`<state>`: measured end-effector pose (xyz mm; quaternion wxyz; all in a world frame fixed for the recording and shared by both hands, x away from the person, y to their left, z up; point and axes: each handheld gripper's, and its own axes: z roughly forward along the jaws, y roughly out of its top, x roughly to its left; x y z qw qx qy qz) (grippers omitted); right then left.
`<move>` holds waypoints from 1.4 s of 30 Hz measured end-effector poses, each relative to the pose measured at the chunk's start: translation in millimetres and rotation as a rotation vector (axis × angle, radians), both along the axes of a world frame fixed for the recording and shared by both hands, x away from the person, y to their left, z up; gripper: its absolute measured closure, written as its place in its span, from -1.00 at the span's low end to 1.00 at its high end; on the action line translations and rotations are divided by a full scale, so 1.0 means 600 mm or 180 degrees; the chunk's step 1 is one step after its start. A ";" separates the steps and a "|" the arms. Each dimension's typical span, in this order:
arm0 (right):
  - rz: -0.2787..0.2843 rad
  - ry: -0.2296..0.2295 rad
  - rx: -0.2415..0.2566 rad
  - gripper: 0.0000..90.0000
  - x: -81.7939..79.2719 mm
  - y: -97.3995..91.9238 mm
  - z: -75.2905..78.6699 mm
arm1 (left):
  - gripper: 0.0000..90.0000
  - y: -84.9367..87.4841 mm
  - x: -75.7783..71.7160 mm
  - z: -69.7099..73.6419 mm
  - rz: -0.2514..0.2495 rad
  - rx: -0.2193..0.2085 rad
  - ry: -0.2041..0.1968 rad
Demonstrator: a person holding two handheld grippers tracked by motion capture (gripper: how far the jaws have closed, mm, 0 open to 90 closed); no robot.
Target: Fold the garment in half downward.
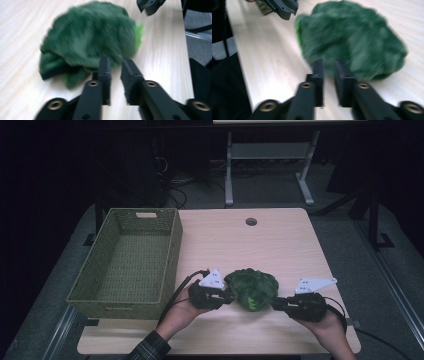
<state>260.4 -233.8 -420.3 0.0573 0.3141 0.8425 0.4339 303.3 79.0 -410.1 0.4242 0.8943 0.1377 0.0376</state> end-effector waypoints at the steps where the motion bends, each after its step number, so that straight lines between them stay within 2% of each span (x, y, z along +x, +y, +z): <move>1: -0.0030 -0.0020 0.0001 0.86 0.005 0.002 0.000 | 0.83 -0.005 0.005 0.003 0.0004 -0.0023 -0.0005; 4: -0.0073 -0.0041 -0.0056 0.98 0.027 0.011 -0.003 | 0.96 -0.023 0.022 0.003 0.0044 -0.0037 -0.0039; 6: -0.0100 -0.0015 -0.0097 1.00 0.041 0.016 -0.011 | 0.99 -0.031 0.032 -0.006 0.0100 0.0016 -0.0040; 7: -0.0109 0.0030 -0.0126 1.00 0.046 0.019 -0.016 | 0.99 -0.034 0.038 -0.014 0.0149 0.0085 -0.0039; 9: -0.0121 0.0088 -0.0194 1.00 0.054 0.024 -0.027 | 0.99 -0.036 0.050 -0.030 0.0241 0.0154 0.0068; 13: -0.0087 0.0182 -0.0339 1.00 0.061 0.030 -0.051 | 0.99 -0.041 0.060 -0.054 0.0273 0.0328 0.0148; 15: -0.0072 0.0238 -0.0370 1.00 0.062 0.035 -0.057 | 0.99 -0.046 0.063 -0.063 0.0276 0.0414 0.0149; 21: 0.0006 0.0312 -0.0521 1.00 0.061 0.048 -0.073 | 1.00 -0.056 0.067 -0.077 0.0322 0.0500 0.0117; 23: -0.0002 0.0311 -0.0512 1.00 0.058 0.045 -0.075 | 0.99 -0.055 0.066 -0.078 0.0317 0.0515 0.0117; 27: -0.0047 0.0287 -0.0436 1.00 0.052 0.035 -0.063 | 0.98 -0.041 0.065 -0.065 0.0326 0.0430 0.0165; 29: -0.0064 0.0210 -0.0358 1.00 0.049 0.027 -0.050 | 0.97 -0.036 0.060 -0.058 0.0342 0.0358 0.0193; 35: -0.0126 0.0012 -0.0190 1.00 0.048 0.007 -0.012 | 0.96 -0.020 0.034 -0.037 0.0235 0.0357 0.0217; 36: -0.0148 -0.0006 -0.0143 1.00 0.051 0.003 -0.006 | 0.96 -0.020 0.027 -0.034 0.0228 0.0340 0.0236; 40: -0.0206 -0.0072 -0.0121 1.00 0.069 -0.003 0.006 | 0.98 -0.021 0.008 -0.031 0.0163 0.0337 0.0254; 42: -0.0254 -0.0053 -0.0076 1.00 0.083 -0.004 0.010 | 0.97 -0.024 -0.002 -0.032 0.0105 0.0343 0.0275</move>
